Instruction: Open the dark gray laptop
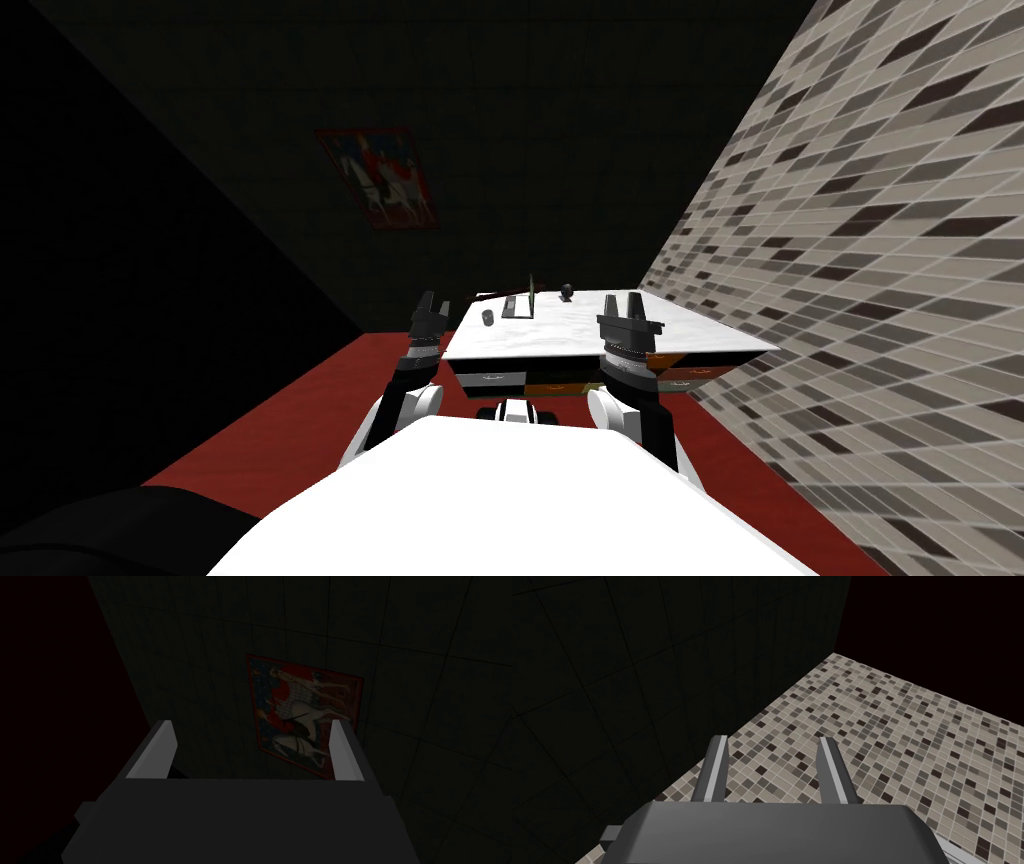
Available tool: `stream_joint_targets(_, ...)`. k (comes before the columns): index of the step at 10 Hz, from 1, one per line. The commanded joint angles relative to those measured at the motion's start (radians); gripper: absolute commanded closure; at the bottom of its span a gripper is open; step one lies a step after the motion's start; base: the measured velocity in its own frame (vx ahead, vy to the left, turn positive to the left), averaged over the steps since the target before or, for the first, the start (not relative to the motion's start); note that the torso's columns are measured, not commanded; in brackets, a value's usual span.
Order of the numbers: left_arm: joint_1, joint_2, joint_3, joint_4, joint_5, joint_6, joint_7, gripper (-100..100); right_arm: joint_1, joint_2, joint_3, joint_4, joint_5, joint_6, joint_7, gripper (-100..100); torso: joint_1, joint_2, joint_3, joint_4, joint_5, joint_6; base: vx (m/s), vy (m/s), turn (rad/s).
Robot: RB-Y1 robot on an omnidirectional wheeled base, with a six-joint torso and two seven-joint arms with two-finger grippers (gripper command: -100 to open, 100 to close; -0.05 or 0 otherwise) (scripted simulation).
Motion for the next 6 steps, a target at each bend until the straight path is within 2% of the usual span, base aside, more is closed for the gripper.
stream_joint_targets(1,-0.015,0.051,0.011,0.021,-0.009,0.015,-0.006,-100,0.0,0.0,0.0,0.0,0.0,0.0,0.0,0,-0.001,0.034,-0.069,0.033,0.0,0.0,0.003,-0.04,-0.07)
stream_joint_targets(2,-0.032,0.075,0.023,0.044,-0.018,0.032,-0.014,-100,0.0,0.0,0.0,0.0,0.0,0.0,0.0,0,-0.002,0.043,-0.088,0.043,0.0,0.0,0.003,-0.066,-0.141)
stream_joint_targets(4,-0.055,0.092,0.038,0.074,-0.031,0.055,-0.023,-100,0.0,0.0,0.0,0.0,0.0,0.0,0.0,0,-0.002,0.046,-0.094,0.046,-0.001,0.0,0.013,-0.084,-0.107)
stream_joint_targets(6,-0.096,0.106,0.068,0.129,-0.055,0.097,-0.041,-100,0.0,0.0,0.0,0.001,0.0,0.0,0.0,0,-0.001,0.046,-0.094,0.047,0.0,0.0,0.014,-0.111,-0.192)
